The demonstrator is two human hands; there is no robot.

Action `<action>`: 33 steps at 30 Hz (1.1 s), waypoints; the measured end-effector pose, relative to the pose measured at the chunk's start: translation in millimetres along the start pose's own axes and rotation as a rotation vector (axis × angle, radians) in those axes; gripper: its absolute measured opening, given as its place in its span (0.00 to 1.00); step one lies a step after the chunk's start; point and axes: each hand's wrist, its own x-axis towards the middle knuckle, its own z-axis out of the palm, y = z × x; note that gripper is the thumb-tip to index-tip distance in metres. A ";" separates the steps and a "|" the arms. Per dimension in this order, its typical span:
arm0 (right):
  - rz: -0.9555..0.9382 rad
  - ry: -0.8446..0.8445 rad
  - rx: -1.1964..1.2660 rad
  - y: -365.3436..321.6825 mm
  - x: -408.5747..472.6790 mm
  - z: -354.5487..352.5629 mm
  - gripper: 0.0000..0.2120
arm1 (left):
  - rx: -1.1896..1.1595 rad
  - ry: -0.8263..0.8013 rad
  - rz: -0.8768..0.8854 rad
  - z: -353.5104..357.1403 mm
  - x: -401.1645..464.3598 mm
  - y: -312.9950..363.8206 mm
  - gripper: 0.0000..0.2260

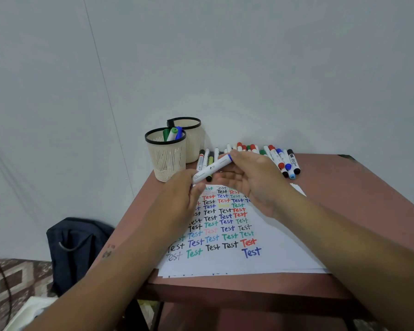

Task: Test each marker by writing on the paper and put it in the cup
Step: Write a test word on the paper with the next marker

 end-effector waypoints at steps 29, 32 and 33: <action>0.020 0.199 -0.185 10.2 -1.0 -70.3 0.06 | 0.334 -0.190 -0.046 -18.2 -4.7 20.9 0.31; -0.014 0.206 -0.313 13.6 -4.5 -70.1 0.08 | 0.357 -0.244 -0.079 -15.4 -2.5 22.0 0.31; -0.021 0.205 -0.377 14.0 -6.5 -69.7 0.08 | 0.356 -0.254 -0.092 -14.9 -2.0 22.0 0.30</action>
